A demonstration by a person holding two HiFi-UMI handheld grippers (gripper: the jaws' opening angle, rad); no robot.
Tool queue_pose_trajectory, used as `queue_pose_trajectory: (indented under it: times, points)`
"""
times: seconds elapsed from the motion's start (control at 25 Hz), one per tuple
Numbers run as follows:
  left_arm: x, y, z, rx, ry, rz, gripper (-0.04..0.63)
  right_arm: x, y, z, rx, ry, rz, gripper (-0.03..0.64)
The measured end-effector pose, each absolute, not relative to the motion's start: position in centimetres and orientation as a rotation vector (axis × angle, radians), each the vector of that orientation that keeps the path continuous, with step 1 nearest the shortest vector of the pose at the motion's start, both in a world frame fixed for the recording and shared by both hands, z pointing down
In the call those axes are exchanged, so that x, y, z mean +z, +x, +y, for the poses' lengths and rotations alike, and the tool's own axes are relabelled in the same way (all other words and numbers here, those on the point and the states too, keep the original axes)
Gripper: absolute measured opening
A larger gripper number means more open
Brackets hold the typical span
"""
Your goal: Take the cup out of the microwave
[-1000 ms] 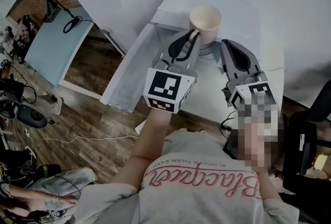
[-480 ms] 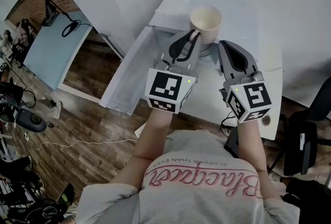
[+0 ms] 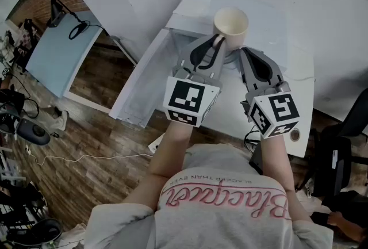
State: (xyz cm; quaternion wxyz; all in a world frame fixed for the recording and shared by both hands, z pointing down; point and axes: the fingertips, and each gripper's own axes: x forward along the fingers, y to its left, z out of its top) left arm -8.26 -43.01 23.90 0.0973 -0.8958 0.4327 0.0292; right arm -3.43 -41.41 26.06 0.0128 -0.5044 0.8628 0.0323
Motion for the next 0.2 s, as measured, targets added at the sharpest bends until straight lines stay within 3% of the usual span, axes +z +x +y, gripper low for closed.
queue_pose_trajectory:
  times: [0.2]
  points:
    - [24.13,-7.94,-42.7,0.092,-2.652,1.274,0.051,26.45,-3.62,-41.13,0.098,-1.565,2.698,0.011]
